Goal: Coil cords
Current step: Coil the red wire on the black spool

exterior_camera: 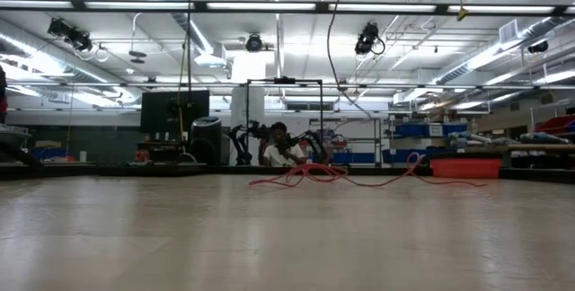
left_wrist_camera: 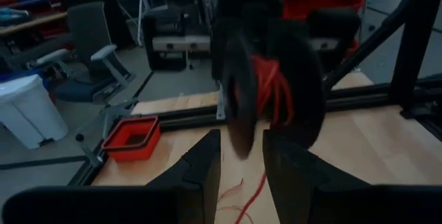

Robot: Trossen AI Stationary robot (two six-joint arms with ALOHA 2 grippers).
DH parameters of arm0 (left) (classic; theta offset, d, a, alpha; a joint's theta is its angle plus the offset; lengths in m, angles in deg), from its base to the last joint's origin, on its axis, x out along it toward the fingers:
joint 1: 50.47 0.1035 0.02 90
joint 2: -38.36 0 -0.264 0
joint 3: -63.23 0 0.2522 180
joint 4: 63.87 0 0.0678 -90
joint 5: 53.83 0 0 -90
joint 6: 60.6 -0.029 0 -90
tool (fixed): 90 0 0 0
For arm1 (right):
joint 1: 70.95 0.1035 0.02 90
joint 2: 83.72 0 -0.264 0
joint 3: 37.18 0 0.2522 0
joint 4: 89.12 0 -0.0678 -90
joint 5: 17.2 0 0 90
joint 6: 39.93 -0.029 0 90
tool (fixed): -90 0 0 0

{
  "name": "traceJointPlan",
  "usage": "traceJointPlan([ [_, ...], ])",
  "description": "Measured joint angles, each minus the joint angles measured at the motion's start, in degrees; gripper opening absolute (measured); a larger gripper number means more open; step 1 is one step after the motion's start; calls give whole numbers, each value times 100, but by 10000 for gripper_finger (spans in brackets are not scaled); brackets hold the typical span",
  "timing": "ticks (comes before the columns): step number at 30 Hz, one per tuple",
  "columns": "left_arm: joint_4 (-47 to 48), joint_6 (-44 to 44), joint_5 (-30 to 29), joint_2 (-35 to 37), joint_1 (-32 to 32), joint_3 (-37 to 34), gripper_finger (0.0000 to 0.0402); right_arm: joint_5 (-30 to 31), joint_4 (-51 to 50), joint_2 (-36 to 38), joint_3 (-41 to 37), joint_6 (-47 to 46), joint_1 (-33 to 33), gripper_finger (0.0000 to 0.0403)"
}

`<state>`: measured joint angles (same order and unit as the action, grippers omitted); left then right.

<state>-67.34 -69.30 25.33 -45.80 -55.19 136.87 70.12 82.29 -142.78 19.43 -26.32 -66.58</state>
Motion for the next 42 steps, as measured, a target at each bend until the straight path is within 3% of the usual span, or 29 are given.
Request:
traceJointPlan([
  [8,-213,-37,-3,0,-1,0,109,-2,31,-202,2,-133,-5,1],
  [10,-198,-148,-13,0,-1,0,89,2,94,-306,2,-181,-7,5],
  [13,-57,-165,-45,-31,-5,0,23,-6,203,-442,0,-320,1,21],
  [17,13,-130,-224,-50,-21,6,4,8,141,-468,-2,-521,1,53],
  [26,-307,-255,-641,-131,-104,-22,1,529,-822,503,11,-1149,8,83],
  [29,-644,-312,-649,-244,-102,-29,1,1134,-1400,682,15,-1447,78,80],
  [35,-1664,-650,-646,-653,-104,-27,1,3060,-2552,457,-11,-2058,652,75],
  [42,-2992,-910,-792,-1212,-104,-22,0,4262,-1993,200,-711,-2154,1197,75],
])
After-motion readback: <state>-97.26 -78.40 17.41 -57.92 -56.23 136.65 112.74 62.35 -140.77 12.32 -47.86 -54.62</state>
